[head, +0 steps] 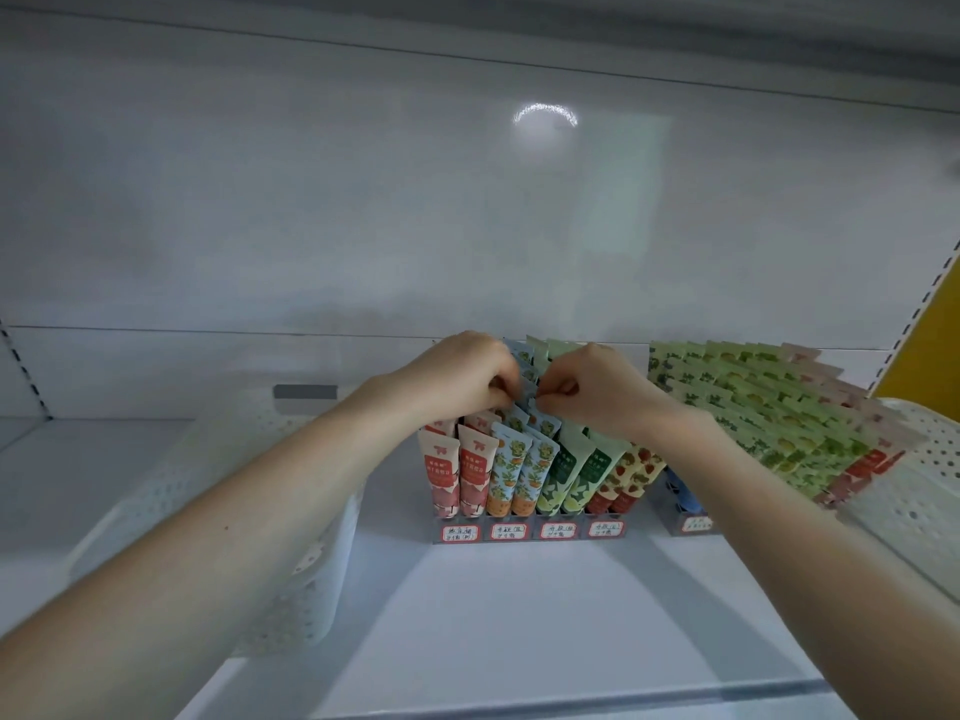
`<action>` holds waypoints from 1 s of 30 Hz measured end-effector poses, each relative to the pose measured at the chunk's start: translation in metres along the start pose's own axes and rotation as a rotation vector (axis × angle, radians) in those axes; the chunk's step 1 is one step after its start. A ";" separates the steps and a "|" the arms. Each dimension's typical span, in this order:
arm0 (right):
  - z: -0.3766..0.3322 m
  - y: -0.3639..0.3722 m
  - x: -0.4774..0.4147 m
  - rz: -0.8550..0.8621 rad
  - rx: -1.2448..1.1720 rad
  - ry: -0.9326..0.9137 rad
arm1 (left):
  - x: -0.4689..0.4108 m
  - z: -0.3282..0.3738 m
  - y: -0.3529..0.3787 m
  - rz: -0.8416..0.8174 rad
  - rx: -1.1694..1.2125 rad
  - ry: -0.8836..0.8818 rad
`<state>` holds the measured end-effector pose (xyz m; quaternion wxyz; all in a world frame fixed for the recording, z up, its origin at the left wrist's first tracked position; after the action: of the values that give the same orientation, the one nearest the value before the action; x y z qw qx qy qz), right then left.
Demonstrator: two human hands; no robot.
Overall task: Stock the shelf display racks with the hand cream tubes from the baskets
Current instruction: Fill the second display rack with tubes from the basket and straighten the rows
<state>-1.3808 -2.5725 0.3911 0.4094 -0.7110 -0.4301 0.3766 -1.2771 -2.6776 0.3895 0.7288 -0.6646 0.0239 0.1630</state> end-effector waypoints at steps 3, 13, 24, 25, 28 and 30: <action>-0.001 0.005 0.001 -0.032 0.022 0.002 | -0.002 0.004 0.004 -0.020 -0.023 0.013; -0.002 0.010 -0.005 -0.006 0.043 -0.032 | -0.005 -0.001 0.006 -0.011 -0.034 -0.061; -0.003 0.006 0.000 0.011 0.012 -0.027 | -0.001 0.003 0.004 -0.007 0.014 -0.071; -0.002 0.002 0.002 0.038 -0.025 -0.019 | 0.002 0.003 0.002 0.015 0.029 -0.067; 0.001 -0.007 0.013 0.139 -0.095 -0.018 | 0.013 0.005 -0.005 0.115 0.059 -0.027; 0.002 -0.005 0.022 0.133 -0.068 -0.041 | 0.019 0.010 -0.005 0.110 0.054 0.005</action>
<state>-1.3766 -2.5501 0.3904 0.3501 -0.7436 -0.4028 0.4029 -1.2595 -2.6642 0.3905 0.7363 -0.6427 0.0665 0.2008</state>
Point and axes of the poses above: each hand's wrist, its own x-axis away from the middle knuckle, its own y-axis out of the palm, z = x × y, the point moved 2 cm from there along -x, towards the middle knuckle, and after that the axes turned 3 degrees about -x, right-handed, at the moved point
